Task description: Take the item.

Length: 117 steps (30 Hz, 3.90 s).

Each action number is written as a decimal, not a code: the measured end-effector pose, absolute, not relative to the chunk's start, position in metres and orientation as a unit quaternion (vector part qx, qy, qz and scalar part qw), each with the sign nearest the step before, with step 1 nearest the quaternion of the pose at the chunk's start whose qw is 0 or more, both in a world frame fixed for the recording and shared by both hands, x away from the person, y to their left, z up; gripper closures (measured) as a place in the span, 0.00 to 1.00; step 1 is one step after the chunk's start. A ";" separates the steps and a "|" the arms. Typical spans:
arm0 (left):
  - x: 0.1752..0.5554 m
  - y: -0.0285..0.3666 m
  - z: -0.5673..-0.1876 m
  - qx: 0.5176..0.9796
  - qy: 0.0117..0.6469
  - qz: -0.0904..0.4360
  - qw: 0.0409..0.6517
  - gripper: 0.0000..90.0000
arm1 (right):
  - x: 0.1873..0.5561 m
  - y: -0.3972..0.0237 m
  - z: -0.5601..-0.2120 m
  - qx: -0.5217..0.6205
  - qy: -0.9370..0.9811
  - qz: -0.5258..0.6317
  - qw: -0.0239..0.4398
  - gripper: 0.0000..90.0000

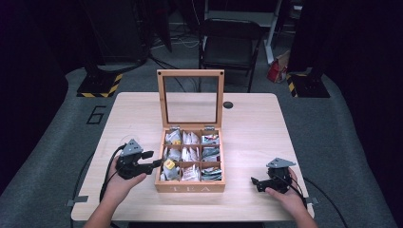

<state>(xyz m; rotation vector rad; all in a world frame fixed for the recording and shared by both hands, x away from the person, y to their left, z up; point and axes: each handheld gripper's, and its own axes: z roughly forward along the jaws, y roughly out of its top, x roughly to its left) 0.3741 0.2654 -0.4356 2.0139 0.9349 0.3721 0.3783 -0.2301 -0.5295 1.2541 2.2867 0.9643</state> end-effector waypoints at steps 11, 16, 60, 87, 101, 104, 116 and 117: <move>0.380 0.247 -0.441 0.821 0.361 0.138 0.420 0.56 | 0.378 -0.230 -0.530 0.444 0.809 0.341 0.181 0.00; 0.382 0.242 -0.445 0.823 0.362 0.134 0.417 0.57 | 0.378 -0.230 -0.530 0.443 0.809 0.341 0.180 0.00; 0.379 0.231 -0.450 0.824 0.346 0.113 0.435 0.79 | 0.378 -0.230 -0.530 0.443 0.809 0.341 0.181 0.00; 0.371 0.231 -0.442 0.826 0.327 0.103 0.446 0.99 | 0.378 -0.230 -0.530 0.444 0.808 0.341 0.181 0.00; 0.373 0.227 -0.448 0.830 0.330 0.102 0.438 0.99 | 0.378 -0.230 -0.530 0.443 0.809 0.341 0.180 0.00; 0.372 0.227 -0.446 0.828 0.329 0.106 0.441 1.00 | 0.378 -0.230 -0.530 0.443 0.809 0.341 0.179 0.00; 0.370 0.232 -0.421 0.826 0.319 0.122 0.449 1.00 | 0.378 -0.230 -0.530 0.443 0.809 0.340 0.181 0.00; 0.369 0.232 -0.420 0.825 0.319 0.124 0.450 1.00 | 0.378 -0.230 -0.530 0.445 0.808 0.341 0.181 0.00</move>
